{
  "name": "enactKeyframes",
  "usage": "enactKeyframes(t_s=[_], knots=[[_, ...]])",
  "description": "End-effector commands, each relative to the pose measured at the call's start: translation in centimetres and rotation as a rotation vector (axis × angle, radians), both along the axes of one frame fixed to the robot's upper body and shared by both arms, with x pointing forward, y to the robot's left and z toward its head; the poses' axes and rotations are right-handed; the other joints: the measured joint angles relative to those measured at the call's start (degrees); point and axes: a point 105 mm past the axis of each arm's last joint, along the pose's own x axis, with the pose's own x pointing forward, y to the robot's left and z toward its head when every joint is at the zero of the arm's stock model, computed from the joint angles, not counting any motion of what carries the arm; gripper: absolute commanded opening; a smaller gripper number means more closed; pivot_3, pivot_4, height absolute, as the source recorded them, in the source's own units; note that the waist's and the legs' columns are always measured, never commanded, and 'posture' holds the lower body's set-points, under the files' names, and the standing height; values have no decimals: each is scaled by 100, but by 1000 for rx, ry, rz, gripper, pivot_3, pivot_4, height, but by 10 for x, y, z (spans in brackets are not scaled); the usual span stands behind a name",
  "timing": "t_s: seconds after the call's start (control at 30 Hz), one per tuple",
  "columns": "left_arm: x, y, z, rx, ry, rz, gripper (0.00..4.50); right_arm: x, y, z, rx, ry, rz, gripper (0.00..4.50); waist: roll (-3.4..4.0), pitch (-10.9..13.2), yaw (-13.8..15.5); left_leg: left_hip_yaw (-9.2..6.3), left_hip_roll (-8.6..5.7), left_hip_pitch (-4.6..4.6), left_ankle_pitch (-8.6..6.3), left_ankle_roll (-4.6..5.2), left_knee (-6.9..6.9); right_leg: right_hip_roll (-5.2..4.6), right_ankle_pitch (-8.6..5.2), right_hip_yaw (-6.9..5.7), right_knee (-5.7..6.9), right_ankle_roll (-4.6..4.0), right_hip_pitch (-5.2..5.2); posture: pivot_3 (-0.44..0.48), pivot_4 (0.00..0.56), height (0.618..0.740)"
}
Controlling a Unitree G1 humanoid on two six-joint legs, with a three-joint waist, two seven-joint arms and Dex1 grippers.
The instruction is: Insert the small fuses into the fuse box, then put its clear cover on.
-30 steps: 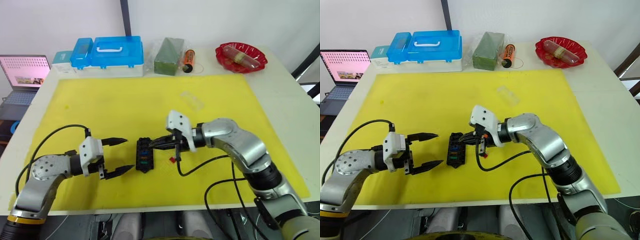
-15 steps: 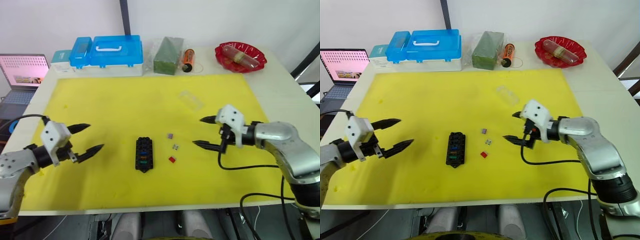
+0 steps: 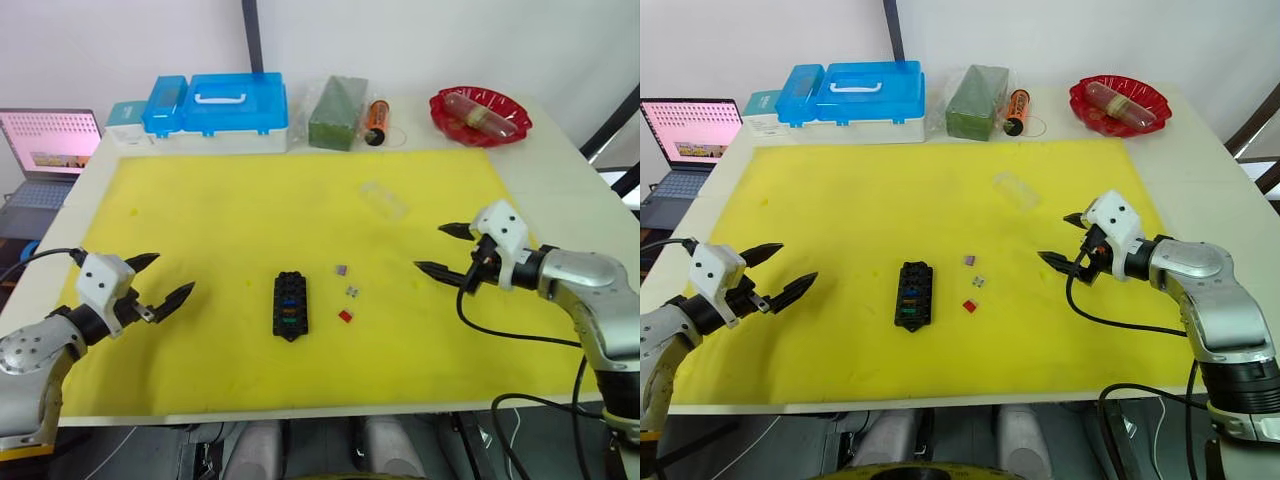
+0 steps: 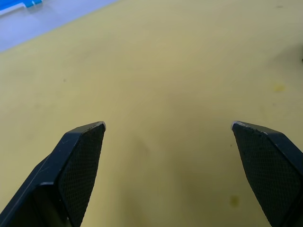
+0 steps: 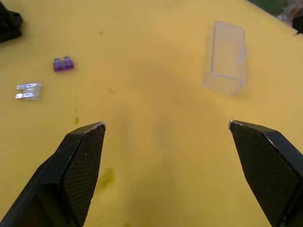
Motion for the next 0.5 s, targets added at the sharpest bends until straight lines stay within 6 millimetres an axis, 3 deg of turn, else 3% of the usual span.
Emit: enactKeyframes(t_s=[0.03, 0.2, 0.3, 0.5], knots=[[8, -9, 9, -9, -39, -12, 4500, 3, 0, 6, -6, -69, -31, 4467, 0, 0, 16, 0, 0, 0, 0, 0, 1, 0, 1, 0, 1, 2, 0, 0, 150, 740], [15, -19, 19, -19, -55, -64, 4500, 0, 6, 7, -7, -81, -22, 4467, 0, 0, 6, 0, -3, -2, 0, 0, 3, -1, 11, 0, 0, 19, 2, 0, 150, 740], [12, -36, 21, -21, -30, -166, 4500, -4, 11, 9, 11, -63, 8, 4467, 1, 0, -4, 1, -3, -1, 0, 0, 3, 2, 11, -1, 1, 19, 2, 0, 150, 740], [-26, -87, 42, -22, -3, -557, 4500, -38, 48, 4, 117, 169, 239, 4467, 0, 1, -5, -1, 4, -4, 0, 0, 2, 3, 10, 0, 0, 18, 0, 0, 150, 740]])
